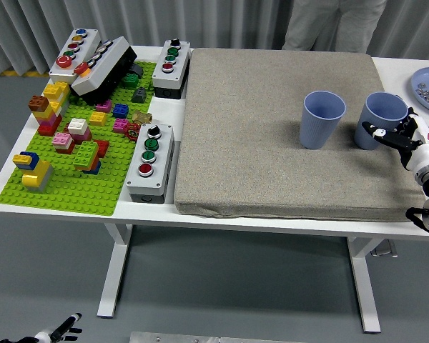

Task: Pick cup pour cup place

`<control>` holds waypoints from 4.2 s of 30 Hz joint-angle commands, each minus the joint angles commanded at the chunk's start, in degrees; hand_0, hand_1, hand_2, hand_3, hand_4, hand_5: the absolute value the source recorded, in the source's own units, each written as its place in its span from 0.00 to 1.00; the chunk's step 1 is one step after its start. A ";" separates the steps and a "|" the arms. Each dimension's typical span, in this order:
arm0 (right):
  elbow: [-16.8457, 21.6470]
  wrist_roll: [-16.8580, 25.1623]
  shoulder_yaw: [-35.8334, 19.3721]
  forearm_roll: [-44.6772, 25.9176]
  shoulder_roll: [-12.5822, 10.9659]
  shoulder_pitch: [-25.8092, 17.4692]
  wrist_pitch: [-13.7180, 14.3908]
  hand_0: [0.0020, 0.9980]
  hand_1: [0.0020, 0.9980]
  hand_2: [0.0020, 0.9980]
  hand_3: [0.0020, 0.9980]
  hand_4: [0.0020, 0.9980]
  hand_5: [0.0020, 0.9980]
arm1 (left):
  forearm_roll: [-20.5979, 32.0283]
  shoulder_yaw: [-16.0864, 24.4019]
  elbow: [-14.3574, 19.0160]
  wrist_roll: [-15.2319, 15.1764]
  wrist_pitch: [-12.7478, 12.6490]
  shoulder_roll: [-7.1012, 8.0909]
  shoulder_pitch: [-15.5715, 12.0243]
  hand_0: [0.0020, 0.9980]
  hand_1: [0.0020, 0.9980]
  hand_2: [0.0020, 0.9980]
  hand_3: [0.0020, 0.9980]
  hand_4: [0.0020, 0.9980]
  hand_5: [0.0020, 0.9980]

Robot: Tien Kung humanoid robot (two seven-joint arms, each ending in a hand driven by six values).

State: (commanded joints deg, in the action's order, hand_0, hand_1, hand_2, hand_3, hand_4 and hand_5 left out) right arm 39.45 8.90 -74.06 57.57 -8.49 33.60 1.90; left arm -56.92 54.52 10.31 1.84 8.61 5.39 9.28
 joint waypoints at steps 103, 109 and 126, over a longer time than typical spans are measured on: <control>19.87 -14.93 6.69 53.73 -1.35 1.56 13.29 0.77 0.64 0.51 0.62 0.71 0.02 | -0.03 1.69 0.00 0.27 -0.15 0.81 -1.33 0.86 0.82 0.89 0.79 0.65 1.00; 20.93 -15.89 6.61 56.72 -1.34 1.59 12.72 0.77 0.64 0.51 0.62 0.71 0.02 | -0.08 1.73 0.00 0.29 -0.15 0.83 -1.23 0.86 0.82 0.89 0.79 0.65 1.00; 23.43 -18.73 7.13 61.37 -1.35 1.55 10.95 0.77 0.64 0.51 0.62 0.71 0.02 | -0.06 1.82 0.00 0.28 -0.17 0.85 -1.15 0.86 0.82 0.89 0.79 0.65 1.00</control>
State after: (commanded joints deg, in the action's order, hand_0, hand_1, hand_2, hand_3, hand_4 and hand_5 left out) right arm 62.88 -9.83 -66.93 118.95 -9.84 35.16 12.85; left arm -56.98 56.34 10.31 2.12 8.44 6.24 8.13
